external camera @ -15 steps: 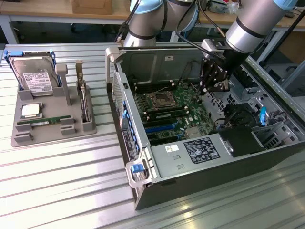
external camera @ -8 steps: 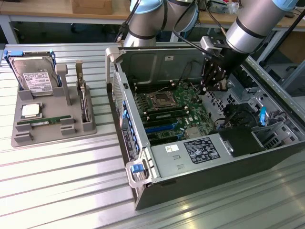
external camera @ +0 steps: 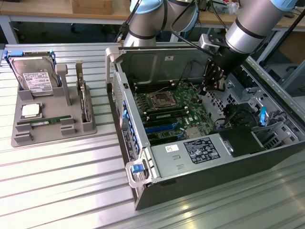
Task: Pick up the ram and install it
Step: 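Press down the ram until it locks into place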
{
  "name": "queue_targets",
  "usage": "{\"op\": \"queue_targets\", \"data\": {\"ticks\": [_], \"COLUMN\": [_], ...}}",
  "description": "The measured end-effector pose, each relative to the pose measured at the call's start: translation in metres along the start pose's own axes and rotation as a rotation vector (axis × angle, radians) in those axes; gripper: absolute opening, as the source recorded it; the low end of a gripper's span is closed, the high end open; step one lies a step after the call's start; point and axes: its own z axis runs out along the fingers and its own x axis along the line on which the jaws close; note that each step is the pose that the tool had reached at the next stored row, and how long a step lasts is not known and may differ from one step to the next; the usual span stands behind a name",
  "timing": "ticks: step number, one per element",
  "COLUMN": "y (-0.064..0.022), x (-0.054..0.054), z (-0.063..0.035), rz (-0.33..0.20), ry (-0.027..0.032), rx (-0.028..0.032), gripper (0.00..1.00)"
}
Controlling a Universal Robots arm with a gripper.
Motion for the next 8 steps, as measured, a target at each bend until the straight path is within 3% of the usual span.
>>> {"op": "queue_targets", "data": {"ticks": [3,8], "y": [-0.0006,-0.0008], "x": [-0.0002,-0.0002], "z": [0.0002,0.0007], "rz": [0.053,0.141], "ry": [0.0041,0.0022], "rx": [0.0075,0.0166], "gripper": [0.10,0.10]}}
